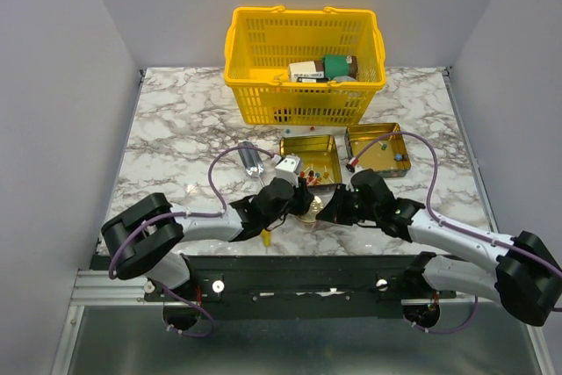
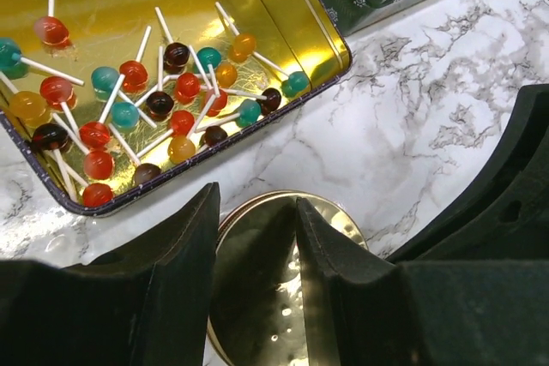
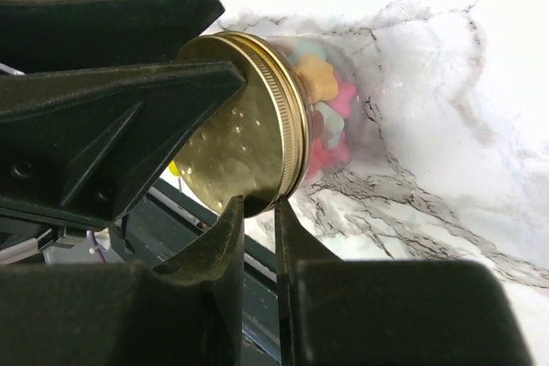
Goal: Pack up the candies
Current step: Close the bottle lid on the packing bottle.
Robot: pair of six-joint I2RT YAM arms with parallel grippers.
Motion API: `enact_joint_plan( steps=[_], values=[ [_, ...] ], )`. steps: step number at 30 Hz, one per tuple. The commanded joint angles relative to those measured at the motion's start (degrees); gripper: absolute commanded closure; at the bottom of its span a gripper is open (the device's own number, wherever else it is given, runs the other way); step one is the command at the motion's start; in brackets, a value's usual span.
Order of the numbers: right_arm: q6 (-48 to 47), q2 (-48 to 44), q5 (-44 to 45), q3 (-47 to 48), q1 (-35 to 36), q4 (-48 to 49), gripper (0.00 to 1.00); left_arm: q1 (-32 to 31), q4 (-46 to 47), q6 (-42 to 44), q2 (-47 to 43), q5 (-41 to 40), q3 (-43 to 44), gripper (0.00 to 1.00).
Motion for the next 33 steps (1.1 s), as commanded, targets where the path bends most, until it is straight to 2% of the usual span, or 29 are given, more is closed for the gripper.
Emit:
enact_joint_plan(
  steps=[1, 5, 7, 9, 15, 18, 22, 23, 33],
  values=[
    [-3.0, -0.3, 8.2, -3.1, 0.5, -5.9, 0.83, -4.1, -8.8, -1.1, -1.3, 3.8, -4.0, 0.43],
    [-3.8, -3.8, 11.1, -0.6, 0.5, -8.1, 0.60, -4.8, -13.0, -0.6, -8.6, 0.9, -3.0, 0.21],
    [-4.3, -4.6, 11.4, 0.4, 0.5, -8.9, 0.53, -5.0, -14.8, -0.2, -10.5, 0.6, -2.8, 0.15],
    [-5.0, -4.7, 11.4, 1.6, 0.5, -9.4, 0.50, -5.2, -16.2, -0.2, -12.7, 0.7, -2.8, 0.14],
    [-7.2, -2.9, 9.7, 3.8, 0.5, -9.8, 0.49, -5.8, -16.6, -1.3, -16.3, 1.1, -4.9, 0.13],
    [-8.1, -1.9, 8.9, 4.3, 0.7, -9.9, 0.52, -5.9, -15.2, -1.8, -16.2, 1.6, -6.3, 0.17],
    [-8.4, -1.2, 8.9, 4.4, 1.2, -10.1, 0.57, -6.2, -12.8, -2.0, -14.3, 2.7, -7.6, 0.32],
    [-8.5, -1.2, 8.9, 4.2, 1.3, -10.2, 0.59, -6.3, -12.4, -2.1, -13.5, 2.6, -7.8, 0.33],
    [-8.3, -1.1, 9.7, 2.7, 2.2, -10.5, 0.64, -6.8, -8.4, -2.6, -7.3, 1.4, -8.4, 0.33]
  ],
)
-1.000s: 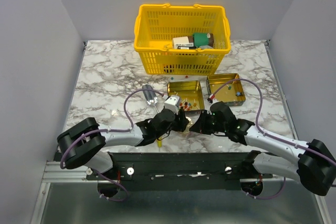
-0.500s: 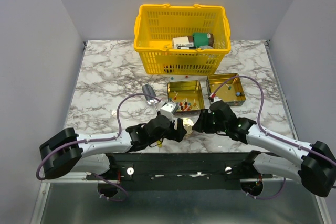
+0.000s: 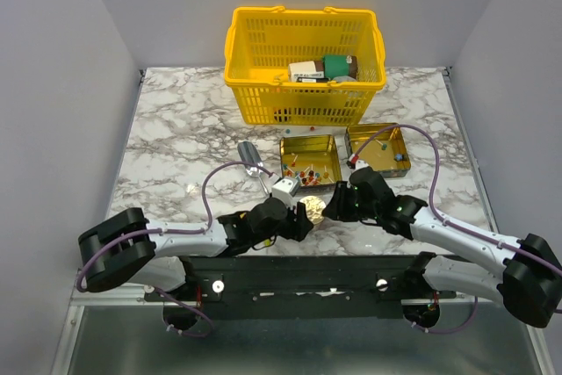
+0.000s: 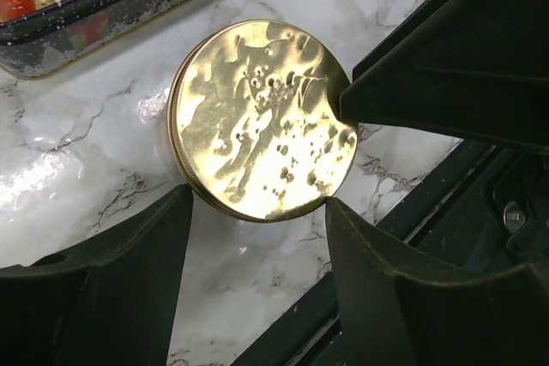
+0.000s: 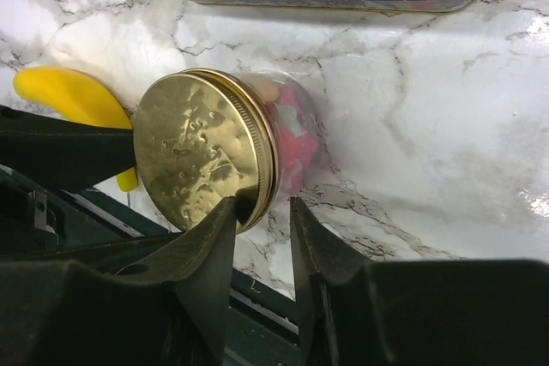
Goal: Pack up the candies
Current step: Close the bottle lid on the packing bottle.
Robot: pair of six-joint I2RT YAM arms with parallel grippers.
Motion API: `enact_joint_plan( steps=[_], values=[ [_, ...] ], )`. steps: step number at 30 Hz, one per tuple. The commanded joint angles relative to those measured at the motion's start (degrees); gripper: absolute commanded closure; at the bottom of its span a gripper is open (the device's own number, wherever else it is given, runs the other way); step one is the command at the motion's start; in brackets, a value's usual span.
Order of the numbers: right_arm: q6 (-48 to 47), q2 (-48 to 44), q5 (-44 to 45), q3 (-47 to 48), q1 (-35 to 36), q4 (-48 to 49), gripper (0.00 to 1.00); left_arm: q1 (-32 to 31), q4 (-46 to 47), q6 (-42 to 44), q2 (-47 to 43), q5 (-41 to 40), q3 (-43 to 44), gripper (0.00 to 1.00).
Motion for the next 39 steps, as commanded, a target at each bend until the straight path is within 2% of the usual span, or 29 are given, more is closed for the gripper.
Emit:
enact_joint_plan(
  steps=[1, 2, 6, 9, 11, 13, 19, 24, 28, 35, 39],
  values=[
    [-1.1, 1.1, 1.7, -1.5, 0.9, -3.0, 0.65, -0.4, -0.6, -0.1, 3.8, -1.2, -1.2, 0.34],
    [-0.5, 1.5, 2.1, -2.0, 1.0, -2.9, 0.69, -0.5, -0.6, -0.2, 4.5, -1.3, -1.2, 0.35],
    [1.0, 1.3, 2.8, -3.5, 0.9, -2.9, 0.71, -0.9, 1.2, 0.2, 4.9, -1.8, -2.0, 0.36],
    [1.6, -1.4, 3.9, -3.1, 0.9, -3.7, 0.71, -1.8, 4.2, 2.3, 4.4, -2.2, -3.1, 0.31],
    [1.6, -2.4, 5.0, -2.0, 0.9, -5.1, 0.69, -2.8, 6.6, 4.2, 4.1, -2.7, -4.2, 0.23],
    [1.6, -3.1, 5.4, -0.8, 0.9, -6.5, 0.69, -4.9, 10.4, 7.0, 4.5, -5.4, -4.7, 0.14],
    [2.1, -3.1, 5.8, 1.9, 0.9, -8.5, 0.67, -8.9, 19.6, 11.4, 10.2, -15.7, -4.6, 0.05],
    [2.9, -1.7, 3.5, 2.3, 0.9, -9.4, 0.67, -10.3, 33.9, 15.7, 19.1, -19.3, -4.7, 0.04],
    [3.3, -2.1, 2.3, 2.0, 0.9, -10.6, 0.67, -10.8, 41.5, 18.1, 24.9, -21.3, -4.1, 0.03],
    [3.9, -2.0, 1.2, 2.1, 0.9, -12.1, 0.68, -10.9, 47.5, 20.6, 30.9, -20.9, -2.4, 0.03],
    [4.9, -1.1, 0.9, 1.7, 1.0, -12.1, 0.72, -10.9, 49.0, 21.5, 32.9, -21.9, -1.4, 0.03]
  ],
)
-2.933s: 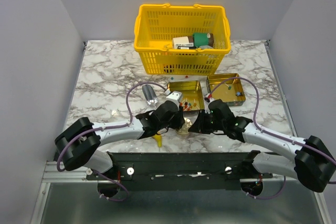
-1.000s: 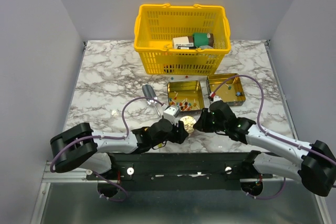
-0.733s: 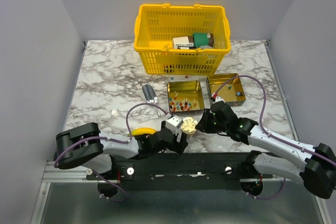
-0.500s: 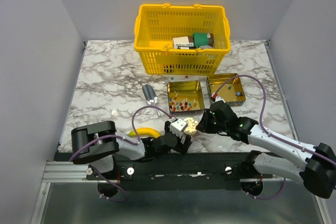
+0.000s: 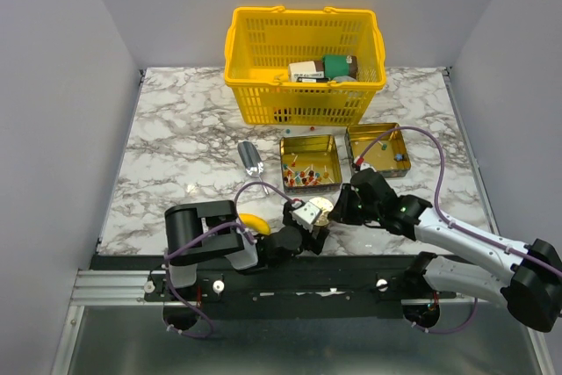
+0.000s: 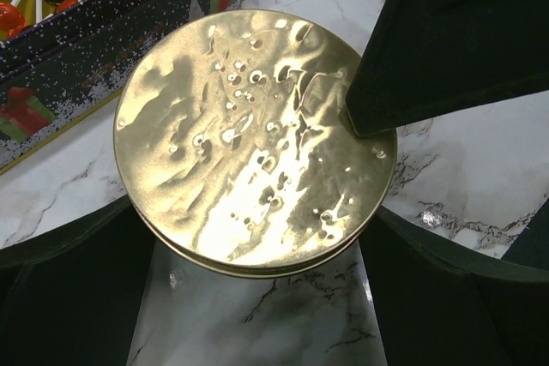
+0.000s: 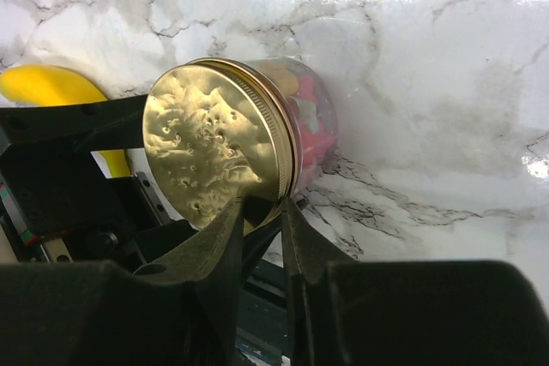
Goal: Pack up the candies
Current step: Close the bottle lid on the packing bottle, then screw the bottle lid onto the packing bottle.
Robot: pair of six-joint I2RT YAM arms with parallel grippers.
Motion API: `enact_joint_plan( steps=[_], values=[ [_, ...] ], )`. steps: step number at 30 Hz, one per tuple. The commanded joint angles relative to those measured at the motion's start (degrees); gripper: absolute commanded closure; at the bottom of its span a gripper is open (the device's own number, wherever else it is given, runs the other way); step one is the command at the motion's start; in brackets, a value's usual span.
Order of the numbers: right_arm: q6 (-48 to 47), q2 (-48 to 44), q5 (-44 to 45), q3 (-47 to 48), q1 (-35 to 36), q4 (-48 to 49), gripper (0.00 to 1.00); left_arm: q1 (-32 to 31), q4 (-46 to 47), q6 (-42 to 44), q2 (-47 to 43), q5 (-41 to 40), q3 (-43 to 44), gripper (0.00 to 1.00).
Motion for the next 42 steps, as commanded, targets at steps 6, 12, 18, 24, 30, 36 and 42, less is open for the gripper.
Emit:
enact_joint_plan(
  steps=[6, 12, 18, 24, 30, 36, 42],
  values=[
    [1.4, 0.6, -2.3, -0.9, 0.3, -4.5, 0.73, -0.4, 6.3, 3.6, 4.5, -2.9, 1.3, 0.24],
    [1.9, 0.0, -1.4, 0.1, 0.3, -4.8, 0.70, -0.5, 8.3, 4.5, 5.0, -2.9, -0.5, 0.41],
    [0.2, -0.2, 4.5, 4.7, 0.3, -5.7, 0.52, -0.8, 8.8, 5.2, 5.2, -1.8, -2.1, 0.42],
    [-5.3, 5.5, 7.1, 10.2, 0.3, -4.6, 0.57, -1.3, 9.7, 4.7, 6.2, -0.9, -3.1, 0.42],
    [-7.6, 10.9, 2.5, 11.5, 0.2, -3.1, 0.63, -1.3, 9.6, 4.1, 6.7, -0.7, -3.0, 0.42],
    [-7.1, 11.2, 1.3, 8.2, 0.0, -2.1, 0.70, -1.2, 9.7, 3.8, 7.5, -0.5, -2.9, 0.42],
    [-6.6, 9.5, 0.0, 5.6, 0.1, -2.2, 0.83, -1.3, 6.6, 2.3, 8.1, -1.9, -1.6, 0.42]
  ],
)
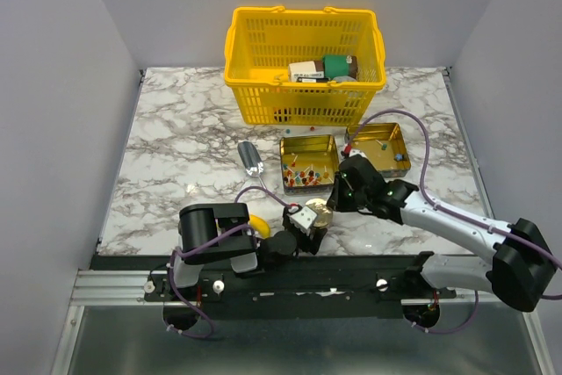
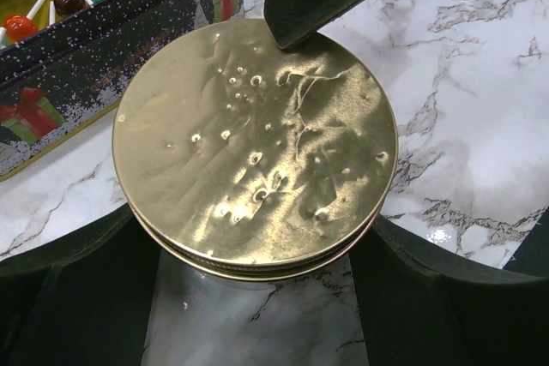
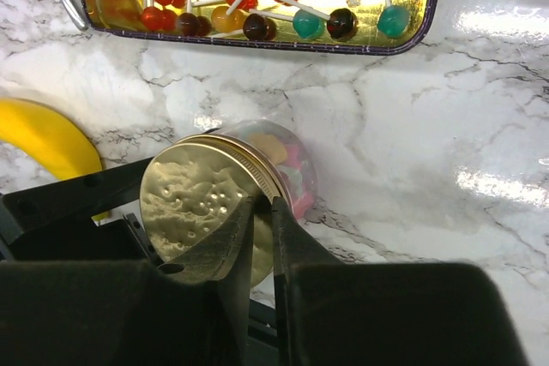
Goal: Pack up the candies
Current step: Screw the bottle lid onto the packing bottle.
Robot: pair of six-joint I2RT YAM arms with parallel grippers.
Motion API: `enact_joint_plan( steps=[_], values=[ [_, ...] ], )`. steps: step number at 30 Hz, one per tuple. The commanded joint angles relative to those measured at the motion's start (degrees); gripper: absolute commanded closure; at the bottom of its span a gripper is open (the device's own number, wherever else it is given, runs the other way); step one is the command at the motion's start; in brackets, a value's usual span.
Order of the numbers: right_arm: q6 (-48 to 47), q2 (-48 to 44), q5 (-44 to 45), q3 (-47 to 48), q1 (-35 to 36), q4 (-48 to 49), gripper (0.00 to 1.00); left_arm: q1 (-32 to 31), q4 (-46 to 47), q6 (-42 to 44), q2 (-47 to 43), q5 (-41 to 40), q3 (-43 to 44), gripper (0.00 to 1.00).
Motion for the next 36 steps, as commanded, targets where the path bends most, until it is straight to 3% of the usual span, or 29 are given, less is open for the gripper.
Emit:
enact_joint_plan(
  steps=[1, 8, 19, 24, 26, 27, 29, 30, 33, 36],
  values=[
    [0.3, -0.6, -3.9, -4.3, 0.6, -0.8, 0.84, -0.4, -5.9, -1.5, 2.6, -1.0, 0.5, 0.42],
    [2.5, -4.9, -9.1, -12.0, 0.5, -0.1, 0.99, -0.4, -10.9, -3.6, 2.4, -3.5, 2.2, 0.42],
    [6.6, -17.4, -19.8, -17.8, 0.5, 0.9, 0.99, 0.1, -13.5, -3.8, 3.1, -3.1, 3.1, 0.42],
    [8.4, -22.1, -9.3, -12.8, 0.5, -6.0, 0.99, 0.0, -11.4, -1.8, 3.3, -2.0, 1.8, 0.42],
    [8.6, -21.8, -4.6, -9.8, 0.6, -7.8, 0.92, 0.0, -10.3, -1.8, 3.1, -1.8, 1.2, 0.42],
    [8.5, -21.1, -2.3, -8.9, 0.6, -8.1, 0.77, 0.0, -10.1, -1.7, 2.7, -1.7, 1.0, 0.42],
    [8.2, -19.9, 0.9, -6.9, 0.5, -8.4, 0.68, 0.0, -10.6, -1.7, 2.6, -1.6, 1.0, 0.42],
    [7.8, -18.3, 1.7, -5.1, 0.6, -8.3, 0.56, -0.1, -10.6, -1.7, 2.4, -1.5, 1.0, 0.42],
    [5.5, -14.4, 3.9, -1.5, 0.3, -7.3, 0.47, -0.2, -10.7, -1.6, 2.4, -1.3, 1.0, 0.42],
    [2.6, -8.4, 4.7, 0.3, -0.3, -4.9, 0.47, -0.3, -10.6, -1.9, 2.7, -1.3, 1.0, 0.42]
  ],
)
